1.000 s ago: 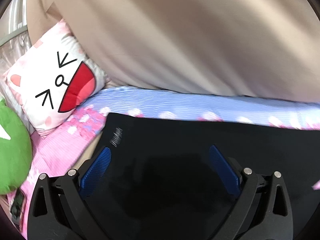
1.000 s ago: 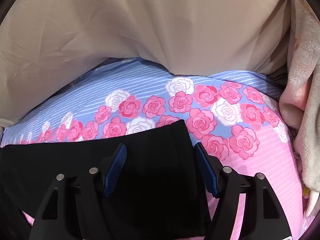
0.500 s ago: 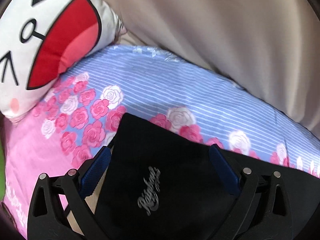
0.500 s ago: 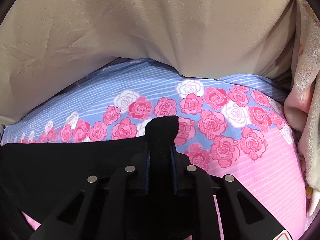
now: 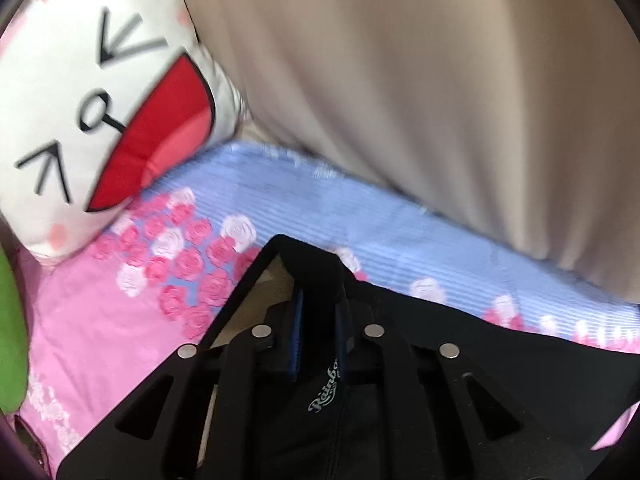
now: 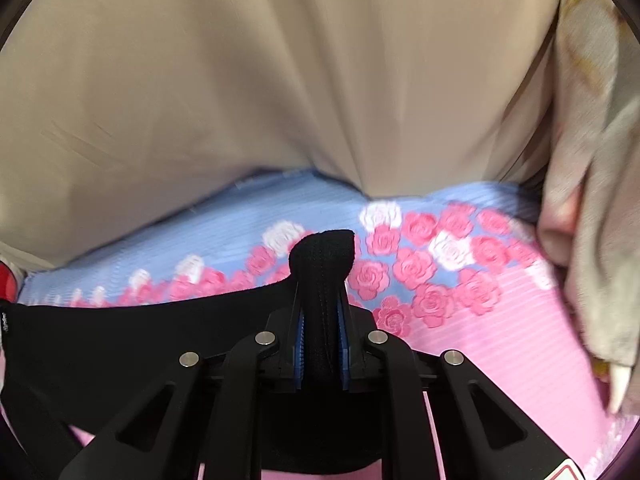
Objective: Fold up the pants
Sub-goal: 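Lift the waistband with both grippers and carry it over the legs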
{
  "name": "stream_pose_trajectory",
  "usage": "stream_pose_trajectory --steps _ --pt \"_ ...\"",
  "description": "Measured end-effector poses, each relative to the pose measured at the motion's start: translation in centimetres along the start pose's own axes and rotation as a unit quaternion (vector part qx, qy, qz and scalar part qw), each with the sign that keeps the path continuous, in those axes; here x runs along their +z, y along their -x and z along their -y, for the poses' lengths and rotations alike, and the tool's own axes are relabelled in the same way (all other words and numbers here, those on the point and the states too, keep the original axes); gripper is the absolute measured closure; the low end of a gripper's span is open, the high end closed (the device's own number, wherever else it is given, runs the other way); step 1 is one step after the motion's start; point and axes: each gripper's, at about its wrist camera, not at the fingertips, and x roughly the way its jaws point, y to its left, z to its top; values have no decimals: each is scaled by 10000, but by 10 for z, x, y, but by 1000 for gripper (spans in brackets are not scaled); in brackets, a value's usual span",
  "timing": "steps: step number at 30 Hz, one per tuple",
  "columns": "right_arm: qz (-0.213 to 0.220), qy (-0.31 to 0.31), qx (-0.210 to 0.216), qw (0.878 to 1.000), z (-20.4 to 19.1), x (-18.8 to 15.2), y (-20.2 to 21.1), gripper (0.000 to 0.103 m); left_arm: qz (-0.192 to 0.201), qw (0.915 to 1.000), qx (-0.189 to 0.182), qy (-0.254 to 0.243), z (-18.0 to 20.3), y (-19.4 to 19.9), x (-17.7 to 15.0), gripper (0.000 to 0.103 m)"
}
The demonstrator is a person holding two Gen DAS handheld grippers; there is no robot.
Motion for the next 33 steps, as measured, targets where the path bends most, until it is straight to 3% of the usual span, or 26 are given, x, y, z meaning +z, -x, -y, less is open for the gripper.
stream_pose_trajectory --steps 4,11,17,24,26,28,29,30,31,33 --pt "301 131 150 9993 -3 -2 45 92 288 9992 -264 -97 0 55 -7 93" --pt "719 375 360 9961 7 -36 140 92 598 9960 -501 -428 -17 149 -59 93" --pt "575 559 319 9963 23 -92 179 92 381 9970 -302 -605 -43 172 -123 93" --pt "182 669 131 9975 36 -162 177 91 -110 9982 -287 -506 -70 166 -181 92" --pt "65 720 29 9974 37 -177 171 87 -251 9983 -306 -421 -74 160 -197 85" --pt "35 731 -135 9972 40 -187 168 75 -335 9987 -361 -96 -82 160 -212 83" --pt "50 657 -129 9977 42 -191 169 71 -346 9984 -437 31 -84 162 -219 77" --pt "78 582 -144 9982 45 -193 174 58 -356 9970 -646 242 -88 167 -225 71" --pt "130 522 -200 9984 47 -193 179 48 -356 9946 -879 431 -89 173 -230 58" --pt "309 416 -331 9981 50 -194 196 47 -311 9908 -1130 674 -89 184 -237 33"
